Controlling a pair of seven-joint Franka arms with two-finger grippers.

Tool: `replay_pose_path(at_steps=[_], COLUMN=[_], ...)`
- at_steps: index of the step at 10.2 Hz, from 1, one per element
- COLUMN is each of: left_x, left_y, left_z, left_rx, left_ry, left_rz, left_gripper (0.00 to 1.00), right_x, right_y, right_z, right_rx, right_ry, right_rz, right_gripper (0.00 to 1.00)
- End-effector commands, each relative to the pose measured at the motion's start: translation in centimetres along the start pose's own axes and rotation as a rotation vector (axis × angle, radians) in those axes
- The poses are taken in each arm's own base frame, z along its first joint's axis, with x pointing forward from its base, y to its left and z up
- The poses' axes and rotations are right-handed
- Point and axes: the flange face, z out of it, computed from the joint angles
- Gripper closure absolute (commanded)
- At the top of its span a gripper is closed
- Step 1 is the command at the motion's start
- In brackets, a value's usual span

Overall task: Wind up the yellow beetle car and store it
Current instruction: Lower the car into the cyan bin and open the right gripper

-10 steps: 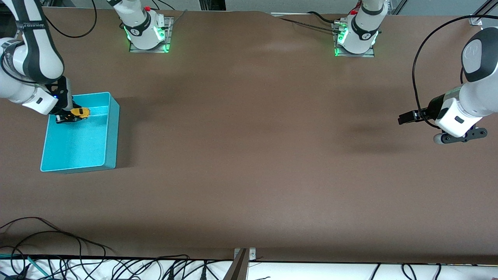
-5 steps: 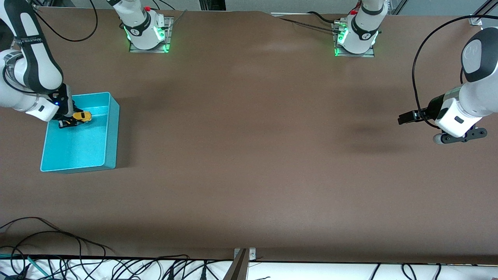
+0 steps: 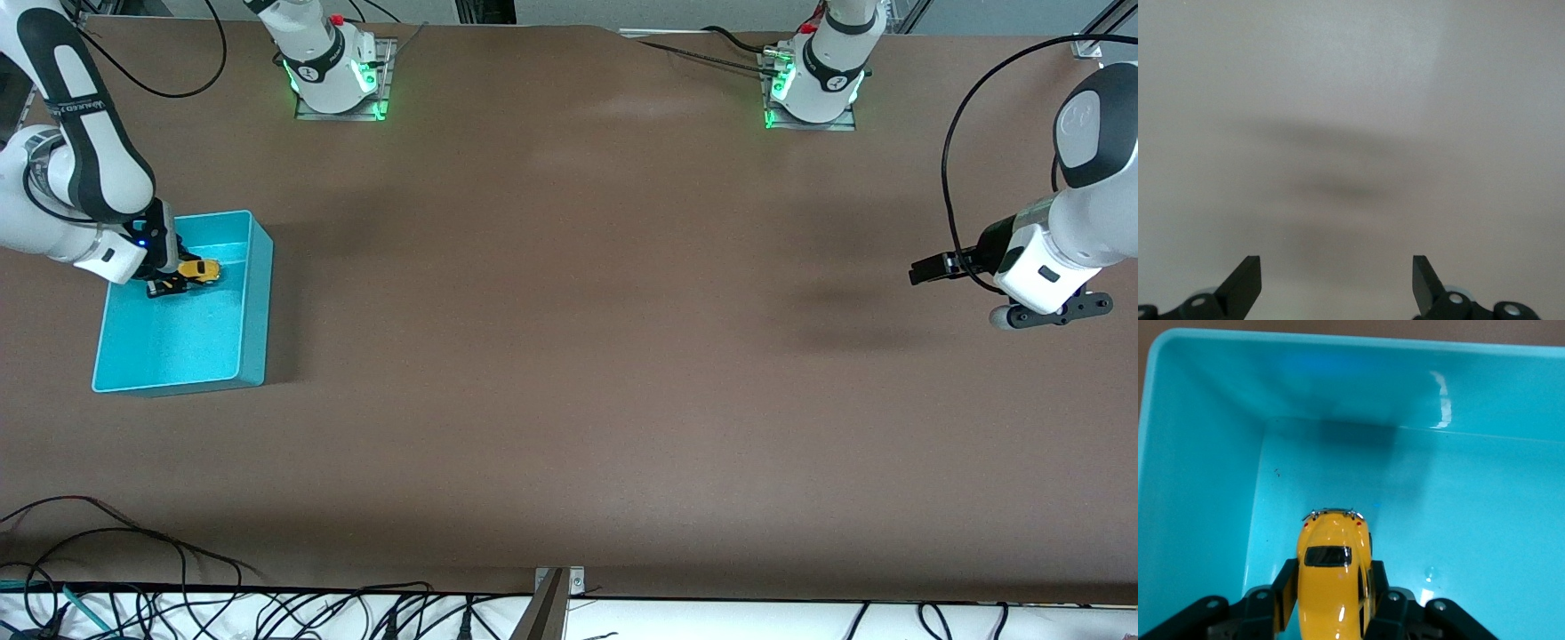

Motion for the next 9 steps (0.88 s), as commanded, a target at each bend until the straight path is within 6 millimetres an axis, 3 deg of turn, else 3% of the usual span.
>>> replay_pose_path(at_steps=[1,4,7,9], left_x=[0.1,0.1,0.1,0.1], left_y=[0.2,0.2,0.2,0.2], left_z=[-0.4,-0.4,-0.4,-0.4], left_rx=[-0.015,-0.015,-0.015,-0.015], left_ry=[-0.009,-0.009,-0.009,-0.009], left_rz=[0.014,0.014,0.015,0.017], left_gripper=[0.0,0.0,0.0,0.0], right_x=[-0.3,0.0,1.2,3.9], right_y=[0.3,0.0,0.0,0.7], right_z=[-0.5,-1.9,-5.8,-9.1], right_rx=[-0.012,-0.007,-0.031,-0.034], right_ry=[0.011,0.037,0.02,-0.002], right_rz=[0.017,0.034,0.138,0.251], right_gripper=[0.0,0.0,0.0,0.0])
